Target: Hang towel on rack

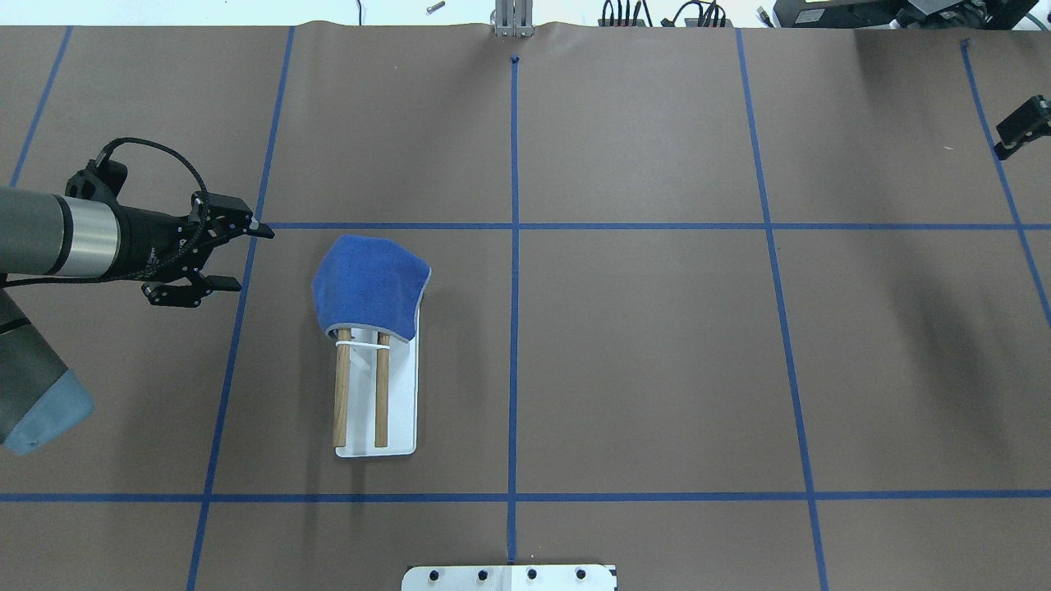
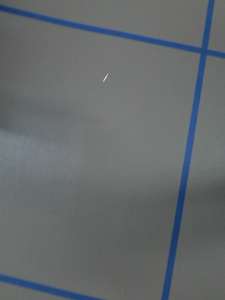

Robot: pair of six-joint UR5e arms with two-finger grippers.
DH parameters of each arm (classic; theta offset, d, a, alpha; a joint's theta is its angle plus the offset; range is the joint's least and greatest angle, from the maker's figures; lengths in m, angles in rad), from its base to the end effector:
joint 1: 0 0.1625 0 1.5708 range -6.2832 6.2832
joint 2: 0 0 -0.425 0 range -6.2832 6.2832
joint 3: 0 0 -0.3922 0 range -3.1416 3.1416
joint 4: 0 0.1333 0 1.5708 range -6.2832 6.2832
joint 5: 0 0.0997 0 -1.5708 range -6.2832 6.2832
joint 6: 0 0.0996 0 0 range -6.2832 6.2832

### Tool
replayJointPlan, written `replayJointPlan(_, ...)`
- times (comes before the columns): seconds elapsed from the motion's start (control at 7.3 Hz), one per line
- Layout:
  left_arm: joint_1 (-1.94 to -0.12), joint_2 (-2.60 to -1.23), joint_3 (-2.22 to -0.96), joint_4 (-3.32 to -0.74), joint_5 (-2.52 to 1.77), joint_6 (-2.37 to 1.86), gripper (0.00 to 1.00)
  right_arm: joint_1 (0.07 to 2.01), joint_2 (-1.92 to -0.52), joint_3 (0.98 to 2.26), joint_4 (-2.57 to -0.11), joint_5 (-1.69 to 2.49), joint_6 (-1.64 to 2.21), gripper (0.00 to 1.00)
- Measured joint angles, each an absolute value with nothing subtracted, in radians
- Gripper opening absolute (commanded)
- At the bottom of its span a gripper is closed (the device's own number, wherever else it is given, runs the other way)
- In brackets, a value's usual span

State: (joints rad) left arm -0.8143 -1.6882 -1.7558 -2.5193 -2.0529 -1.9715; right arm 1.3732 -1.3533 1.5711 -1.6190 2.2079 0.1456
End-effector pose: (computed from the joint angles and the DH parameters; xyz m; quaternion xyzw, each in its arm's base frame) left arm 0.3068 -0.4520 0.4009 -0.0727 0.5962 -0.3346 0.7262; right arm -0.0425 -0.5896 0.5548 0.0260 -0.3212 -0.0511 0.9453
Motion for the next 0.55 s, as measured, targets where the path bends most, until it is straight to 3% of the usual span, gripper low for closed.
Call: replayJointPlan(0.55,-0.986,-1.690,-1.764,-2.195,-2.057,-1.265,0.98,1.476,-1.548,1.693,-1.620,2.216,0.020,1.00)
